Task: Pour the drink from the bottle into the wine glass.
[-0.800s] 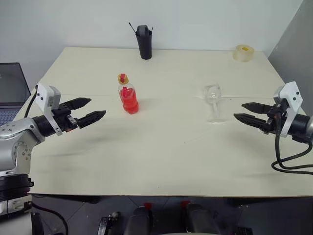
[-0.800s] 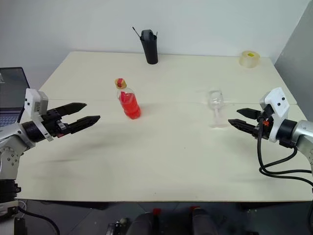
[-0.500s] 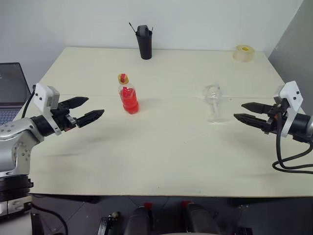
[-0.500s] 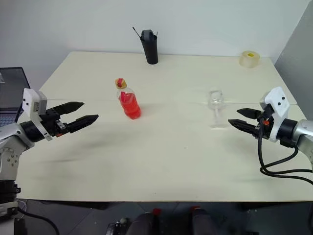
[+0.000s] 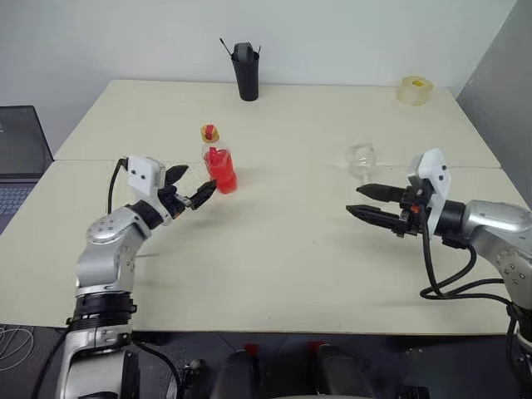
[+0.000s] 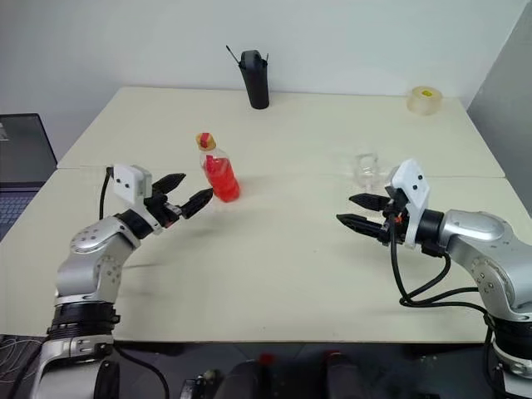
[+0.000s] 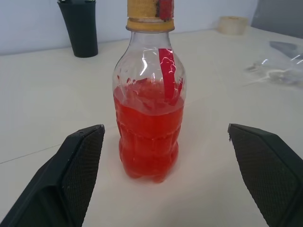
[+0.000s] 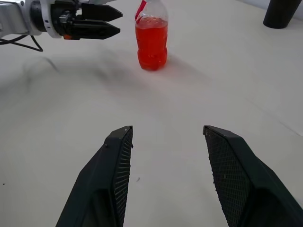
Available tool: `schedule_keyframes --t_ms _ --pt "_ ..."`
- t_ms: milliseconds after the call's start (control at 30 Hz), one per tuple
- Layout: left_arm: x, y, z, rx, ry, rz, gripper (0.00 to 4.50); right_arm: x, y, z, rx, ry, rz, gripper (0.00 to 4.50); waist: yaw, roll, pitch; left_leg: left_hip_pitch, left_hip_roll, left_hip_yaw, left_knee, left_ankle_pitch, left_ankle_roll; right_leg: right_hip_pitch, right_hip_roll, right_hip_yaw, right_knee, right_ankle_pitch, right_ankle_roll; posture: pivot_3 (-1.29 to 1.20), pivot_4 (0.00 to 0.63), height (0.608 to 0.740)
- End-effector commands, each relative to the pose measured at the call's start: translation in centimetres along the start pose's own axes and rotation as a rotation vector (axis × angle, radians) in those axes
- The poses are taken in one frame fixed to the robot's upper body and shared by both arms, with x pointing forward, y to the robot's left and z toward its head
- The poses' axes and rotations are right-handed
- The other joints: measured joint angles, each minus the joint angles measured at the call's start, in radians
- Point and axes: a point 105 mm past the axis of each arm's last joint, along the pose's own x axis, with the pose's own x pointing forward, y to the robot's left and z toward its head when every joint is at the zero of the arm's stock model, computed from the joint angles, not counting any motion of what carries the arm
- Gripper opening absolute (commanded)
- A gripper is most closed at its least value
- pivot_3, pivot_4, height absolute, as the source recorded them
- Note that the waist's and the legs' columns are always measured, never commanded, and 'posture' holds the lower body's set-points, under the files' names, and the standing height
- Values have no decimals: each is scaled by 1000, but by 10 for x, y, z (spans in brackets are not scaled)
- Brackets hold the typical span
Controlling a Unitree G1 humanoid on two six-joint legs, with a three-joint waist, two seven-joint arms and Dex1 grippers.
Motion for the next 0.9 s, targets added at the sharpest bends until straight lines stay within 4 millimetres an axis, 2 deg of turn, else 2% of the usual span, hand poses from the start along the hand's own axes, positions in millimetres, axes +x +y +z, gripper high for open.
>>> schedule_keyframes --t_ms 33,200,367,567,733,900 --pt "4 4 10 38 -41 47 4480 1 6 11 -44 -31 9 2528 0 0 0 0 0 0 0 0 0 0 0 0 0 0 0 0 150 740" --pt "13 5 -2 16 -30 94 4480 6 10 8 -46 -24 9 2528 1 0 0 0 0 0 0 0 0 0 0 0 0 0 0 0 150 740" --pt "37 -7 -2 -33 -65 49 4480 18 -2 13 -56 -67 -76 2528 1 0 0 -1 -1 -1 1 0 0 0 0 -1 1 0 0 0 150 740" --pt "55 -12 1 -25 -83 41 4480 30 1 13 -61 -86 -92 2528 0 0 0 -1 -4 -1 2 1 -1 0 0 -1 1 0 0 0 150 740" --pt "59 -3 3 8 -72 88 4480 33 5 13 -61 -91 -93 2528 0 0 0 -1 -6 -2 2 1 -1 0 0 -2 2 0 0 0 150 740" --pt "58 13 -4 37 -50 174 4480 33 6 11 -61 -84 -100 2528 0 0 0 -1 -7 -2 2 1 -1 0 0 -2 2 0 0 0 150 740"
